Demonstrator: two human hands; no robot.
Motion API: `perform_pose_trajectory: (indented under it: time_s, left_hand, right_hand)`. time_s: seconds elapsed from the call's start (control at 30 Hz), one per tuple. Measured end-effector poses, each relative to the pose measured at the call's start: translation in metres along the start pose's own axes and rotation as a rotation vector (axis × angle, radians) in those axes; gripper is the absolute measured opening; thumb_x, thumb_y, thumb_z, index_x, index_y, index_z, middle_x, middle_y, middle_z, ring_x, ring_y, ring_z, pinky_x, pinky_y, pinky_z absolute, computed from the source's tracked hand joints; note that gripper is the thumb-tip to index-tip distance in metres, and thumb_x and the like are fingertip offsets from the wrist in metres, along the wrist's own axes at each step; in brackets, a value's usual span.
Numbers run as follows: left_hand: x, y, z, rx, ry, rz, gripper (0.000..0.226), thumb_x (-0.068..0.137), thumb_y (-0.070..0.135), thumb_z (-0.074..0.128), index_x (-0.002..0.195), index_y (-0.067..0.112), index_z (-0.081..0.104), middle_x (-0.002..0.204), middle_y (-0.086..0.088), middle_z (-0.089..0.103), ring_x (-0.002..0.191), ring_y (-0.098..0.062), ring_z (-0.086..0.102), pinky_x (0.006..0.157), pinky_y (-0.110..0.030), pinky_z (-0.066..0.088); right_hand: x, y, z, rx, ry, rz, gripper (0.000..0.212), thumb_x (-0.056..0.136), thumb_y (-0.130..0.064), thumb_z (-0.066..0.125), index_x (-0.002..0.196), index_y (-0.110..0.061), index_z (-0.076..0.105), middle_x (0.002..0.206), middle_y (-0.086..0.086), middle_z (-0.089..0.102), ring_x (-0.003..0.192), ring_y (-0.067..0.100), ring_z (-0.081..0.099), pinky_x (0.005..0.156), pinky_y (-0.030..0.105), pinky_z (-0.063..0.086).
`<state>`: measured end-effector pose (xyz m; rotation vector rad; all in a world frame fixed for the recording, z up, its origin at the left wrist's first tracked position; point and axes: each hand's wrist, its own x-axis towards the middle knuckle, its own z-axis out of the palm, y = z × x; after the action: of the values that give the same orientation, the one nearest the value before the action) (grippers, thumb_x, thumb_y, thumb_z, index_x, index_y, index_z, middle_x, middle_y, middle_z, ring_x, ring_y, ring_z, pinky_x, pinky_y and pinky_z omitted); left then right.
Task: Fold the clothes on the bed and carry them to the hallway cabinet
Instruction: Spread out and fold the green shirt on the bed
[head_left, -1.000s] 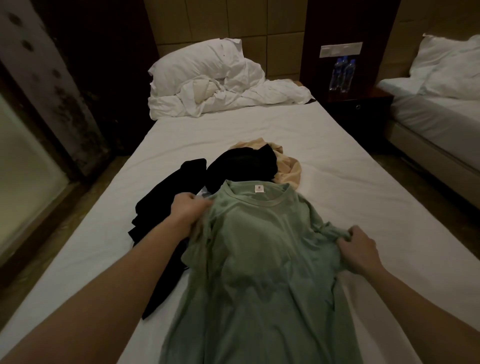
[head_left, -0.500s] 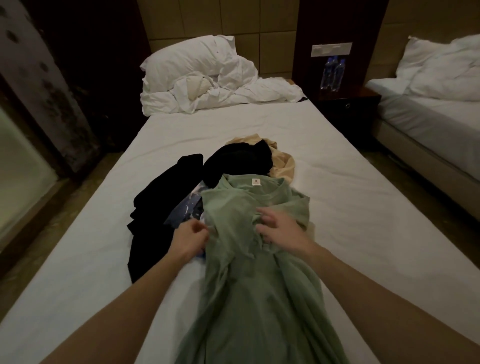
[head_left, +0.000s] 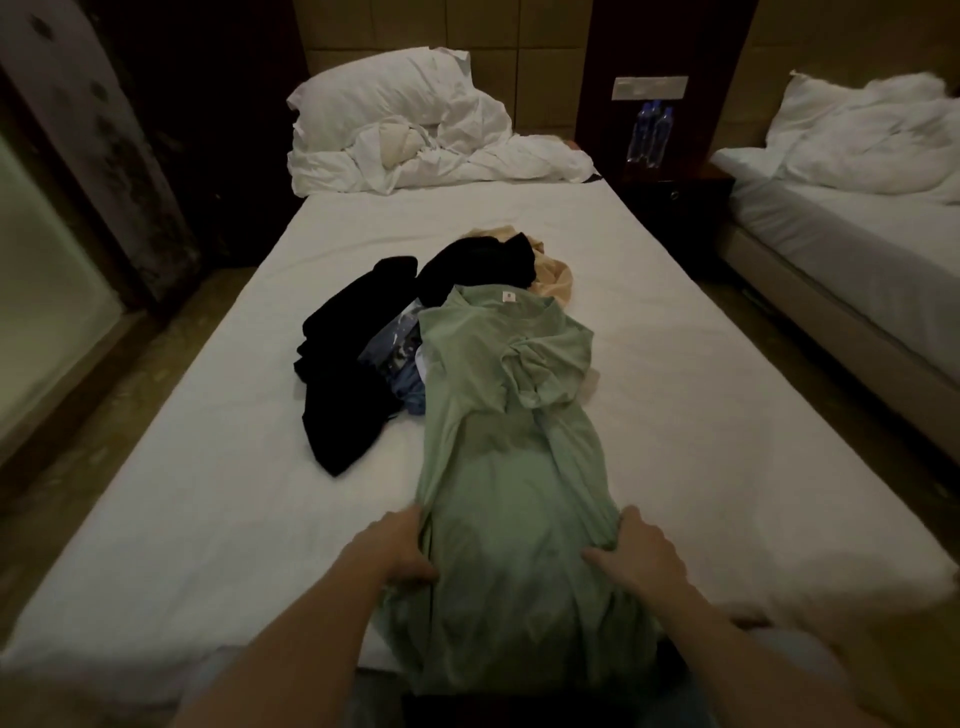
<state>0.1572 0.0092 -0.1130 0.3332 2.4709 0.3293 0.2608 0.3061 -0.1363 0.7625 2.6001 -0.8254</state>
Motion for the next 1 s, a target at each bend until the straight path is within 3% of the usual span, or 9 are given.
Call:
perform_pose_trajectory:
  time_s: [0.13, 0.23, 0.4, 0.5, 0.6, 0.67, 0.83, 0.93, 1.0]
  left_hand:
    - [-0.038, -0.002, 0.004, -0.065, -0.099, -0.108, 0.063, 0.077, 0.034, 0.08, 0.125, 0.011, 0.047, 0.112, -0.009, 0.057, 0.087, -0.025, 0.068, 0.065, -0.031, 0.06]
    - [-0.047, 0.002, 0.004, -0.096, -0.09, -0.115, 0.032, 0.083, 0.017, 0.07, 0.105, 0.008, 0.048, 0.088, -0.008, 0.058, 0.056, -0.016, 0.059, 0.046, -0.023, 0.047]
    - [-0.055, 0.033, 0.004, -0.424, -0.277, -0.052, 0.044, 0.087, 0.043, 0.071, 0.097, 0.0, 0.068, 0.071, -0.01, 0.064, 0.046, -0.016, 0.05, 0.05, -0.024, 0.04]
    - [-0.054, 0.042, 0.009, -0.475, -0.266, 0.034, 0.04, 0.096, 0.04, 0.06, 0.103, 0.003, 0.072, 0.078, -0.009, 0.073, 0.061, -0.019, 0.064, 0.061, -0.026, 0.048]
    - [-0.04, 0.022, 0.02, -0.246, -0.067, 0.255, 0.011, 0.091, 0.022, 0.066, 0.095, 0.018, 0.076, 0.09, -0.001, 0.074, 0.081, -0.015, 0.069, 0.072, -0.025, 0.054]
    - [-0.036, 0.009, 0.027, 0.047, 0.076, 0.384, 0.018, 0.088, 0.018, 0.065, 0.097, 0.032, 0.072, 0.104, 0.007, 0.067, 0.095, -0.013, 0.063, 0.084, -0.027, 0.053]
    - [-0.031, 0.007, 0.044, 0.513, 0.201, 0.752, 0.022, 0.088, 0.018, 0.061, 0.107, 0.023, 0.072, 0.128, 0.005, 0.058, 0.117, -0.017, 0.052, 0.092, -0.025, 0.043]
    - [-0.022, 0.008, 0.052, 0.63, 0.219, 0.895, 0.02, 0.086, 0.018, 0.061, 0.105, 0.019, 0.066, 0.125, -0.001, 0.056, 0.114, -0.023, 0.053, 0.094, -0.037, 0.05]
    - [-0.015, 0.002, 0.054, 0.758, 0.154, 0.915, 0.038, 0.08, 0.024, 0.067, 0.117, 0.019, 0.057, 0.131, -0.003, 0.051, 0.118, -0.025, 0.05, 0.098, -0.037, 0.047]
  right_hand:
    - [-0.033, 0.016, 0.005, -0.057, -0.033, 0.01, 0.046, 0.082, -0.046, 0.069, 0.11, -0.016, 0.048, 0.107, 0.007, 0.057, 0.097, 0.028, 0.058, 0.077, 0.031, 0.045]
    - [-0.051, 0.016, 0.007, -0.028, 0.07, -0.026, 0.028, 0.087, -0.026, 0.06, 0.106, -0.017, 0.042, 0.106, 0.012, 0.058, 0.093, 0.03, 0.058, 0.074, 0.031, 0.041]
    - [-0.07, -0.004, 0.006, 0.178, 0.26, -0.163, 0.031, 0.085, -0.02, 0.066, 0.109, -0.016, 0.048, 0.103, 0.01, 0.065, 0.091, 0.029, 0.063, 0.069, 0.028, 0.042]
    - [-0.076, -0.017, 0.013, 0.421, 0.109, -0.25, 0.039, 0.087, -0.03, 0.071, 0.122, -0.018, 0.058, 0.105, 0.002, 0.065, 0.092, 0.022, 0.065, 0.079, 0.036, 0.055]
    - [-0.078, -0.018, 0.025, 0.524, -0.074, -0.295, 0.023, 0.099, -0.013, 0.05, 0.117, -0.019, 0.062, 0.113, 0.005, 0.064, 0.097, 0.021, 0.065, 0.086, 0.037, 0.058]
    - [-0.069, -0.005, 0.031, 0.254, -0.005, -0.434, 0.026, 0.096, -0.007, 0.047, 0.114, -0.019, 0.063, 0.116, 0.006, 0.066, 0.103, 0.022, 0.063, 0.09, 0.03, 0.051]
    - [-0.043, 0.038, 0.041, -0.61, 0.051, -0.848, 0.057, 0.065, -0.022, 0.074, 0.118, -0.03, 0.055, 0.127, -0.002, 0.059, 0.118, 0.023, 0.056, 0.095, 0.034, 0.051]
    - [-0.044, 0.036, 0.044, -0.891, 0.001, -0.859, 0.073, 0.049, -0.034, 0.085, 0.117, -0.038, 0.059, 0.13, 0.001, 0.061, 0.116, 0.027, 0.059, 0.095, 0.043, 0.053]
    - [-0.042, 0.031, 0.048, -0.979, -0.018, -0.868, 0.059, 0.058, -0.036, 0.082, 0.114, -0.04, 0.063, 0.127, 0.003, 0.065, 0.11, 0.03, 0.065, 0.093, 0.047, 0.054]
